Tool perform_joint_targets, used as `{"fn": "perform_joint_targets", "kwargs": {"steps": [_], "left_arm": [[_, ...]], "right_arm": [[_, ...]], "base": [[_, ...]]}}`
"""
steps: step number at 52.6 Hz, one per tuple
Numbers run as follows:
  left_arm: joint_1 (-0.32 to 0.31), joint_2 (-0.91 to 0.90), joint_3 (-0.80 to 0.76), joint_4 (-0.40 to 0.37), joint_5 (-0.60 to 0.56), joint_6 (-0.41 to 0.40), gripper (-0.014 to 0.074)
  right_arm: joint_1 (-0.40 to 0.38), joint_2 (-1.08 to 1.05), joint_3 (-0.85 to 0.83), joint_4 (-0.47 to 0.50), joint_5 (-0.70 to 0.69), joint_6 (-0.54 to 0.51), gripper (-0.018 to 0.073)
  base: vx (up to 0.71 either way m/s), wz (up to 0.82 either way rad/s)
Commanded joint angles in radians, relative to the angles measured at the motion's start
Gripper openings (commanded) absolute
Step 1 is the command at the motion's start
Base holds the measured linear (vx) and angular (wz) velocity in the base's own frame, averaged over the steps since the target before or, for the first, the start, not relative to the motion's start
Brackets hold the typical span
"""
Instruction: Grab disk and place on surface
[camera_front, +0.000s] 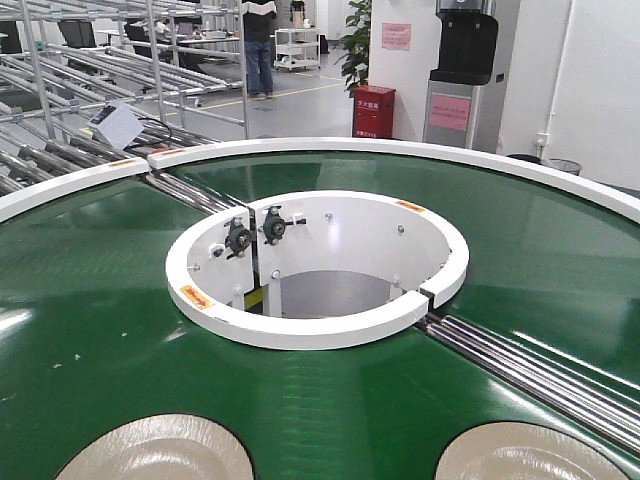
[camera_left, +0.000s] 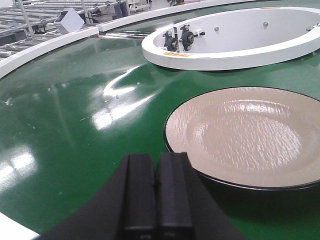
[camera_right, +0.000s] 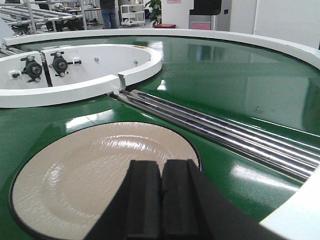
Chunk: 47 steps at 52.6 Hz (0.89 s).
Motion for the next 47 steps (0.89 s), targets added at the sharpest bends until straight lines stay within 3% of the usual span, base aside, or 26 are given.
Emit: {"fn": "perform_joint_targets", "kwargs": {"steps": [1, 13, 21, 30, 38, 43, 47], "left_arm": [[-0.004, -0.012, 0.014, -0.003, -0.083, -0.004, 0.0001], [-0.005, -0.012, 0.013, -0.004, -0.097, -0.004, 0.0001], [-0.005, -0.012, 0.012, -0.007, -0.168, -0.008, 0.0001], [-0.004, -0.012, 0.001, -0.021, -0.364, -0.008, 0.0001], [-0.005, -0.012, -0.008, -0.117, -0.578, -0.016, 0.0001], [-0.005, -0.011, -0.069, -0.178, -0.551, -0.034, 0.0001], [-0.004, -0.01, -0.159, -0.184, -0.489, -0.018, 0.0001]], "right_arm": [[-0.007, -0.012, 0.019, -0.006, -0.082, -0.001, -0.0009], [-0.007, -0.012, 0.019, -0.004, -0.087, -0.001, -0.0009], [-0.007, -0.012, 0.019, -0.002, -0.229, 0.0, -0.0009], [-0.007, -0.012, 0.019, -0.002, -0.467, -0.001, -0.0009], [-0.007, -0.012, 0.002, -0.002, -0.574, 0.0, -0.0009], [-0.007, -0.012, -0.042, 0.001, -0.525, 0.0, -0.0009], [-0.007, -0.011, -0.105, 0.002, -0.471, 0.0, -0.0009]], "base": [[0.0, 0.0], [0.0, 0.0], [0.0, 0.0], [0.0, 0.0], [0.0, 0.0], [0.0, 0.0], [0.0, 0.0]]}}
